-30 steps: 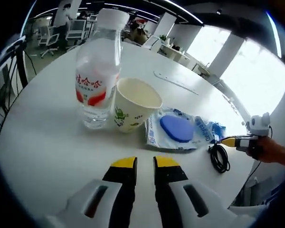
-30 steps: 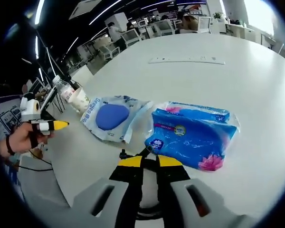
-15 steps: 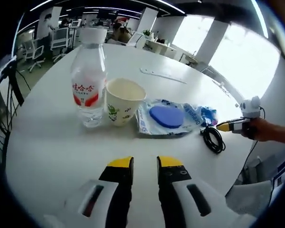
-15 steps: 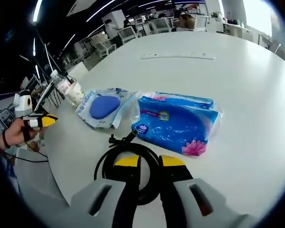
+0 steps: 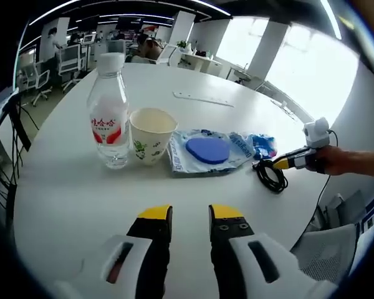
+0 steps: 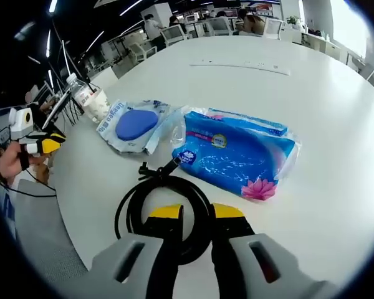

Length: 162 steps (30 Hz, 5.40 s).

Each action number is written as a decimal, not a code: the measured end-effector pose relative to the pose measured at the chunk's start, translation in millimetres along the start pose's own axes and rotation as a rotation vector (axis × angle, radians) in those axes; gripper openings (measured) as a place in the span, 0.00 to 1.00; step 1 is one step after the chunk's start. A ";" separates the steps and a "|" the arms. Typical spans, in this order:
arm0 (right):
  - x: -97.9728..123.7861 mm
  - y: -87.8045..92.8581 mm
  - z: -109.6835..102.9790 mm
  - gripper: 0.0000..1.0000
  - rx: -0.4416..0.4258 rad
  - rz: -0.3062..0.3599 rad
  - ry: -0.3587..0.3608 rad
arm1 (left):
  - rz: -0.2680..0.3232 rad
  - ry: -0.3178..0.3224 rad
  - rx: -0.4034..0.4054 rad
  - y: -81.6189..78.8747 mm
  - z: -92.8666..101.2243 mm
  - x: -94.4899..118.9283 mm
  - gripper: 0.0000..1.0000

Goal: Arrange the tabletop items into an orderly group along one side of the table until the central work area is clear of visible clutter.

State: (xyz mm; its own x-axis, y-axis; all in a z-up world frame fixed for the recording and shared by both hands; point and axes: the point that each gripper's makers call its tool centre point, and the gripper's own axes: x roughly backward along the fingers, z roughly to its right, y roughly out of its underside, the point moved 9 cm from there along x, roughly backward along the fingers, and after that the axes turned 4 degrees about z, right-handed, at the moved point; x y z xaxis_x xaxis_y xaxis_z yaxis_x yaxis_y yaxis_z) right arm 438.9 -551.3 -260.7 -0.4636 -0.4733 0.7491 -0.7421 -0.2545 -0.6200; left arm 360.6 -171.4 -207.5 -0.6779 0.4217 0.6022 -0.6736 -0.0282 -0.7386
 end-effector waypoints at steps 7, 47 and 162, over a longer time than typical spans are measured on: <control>-1.2 -1.0 -1.0 0.13 0.056 -0.023 0.016 | -0.010 0.012 -0.036 0.7 3.6 2.9 0.27; -9.7 0.5 -20.2 0.05 0.058 -0.036 -0.005 | -0.010 0.015 -0.032 8.2 5.2 16.7 0.28; 9.3 -23.2 74.1 0.00 -0.264 0.124 0.227 | 0.003 -0.009 -0.033 -4.8 7.2 26.1 0.29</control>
State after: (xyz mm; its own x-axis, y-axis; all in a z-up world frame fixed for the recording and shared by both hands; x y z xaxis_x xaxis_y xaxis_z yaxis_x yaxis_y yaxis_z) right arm 487.7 -612.3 -256.6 -0.6316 -0.2802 0.7229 -0.7590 0.0335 -0.6502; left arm 344.1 -166.7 -186.0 -0.6824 0.4133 0.6029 -0.6620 0.0004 -0.7495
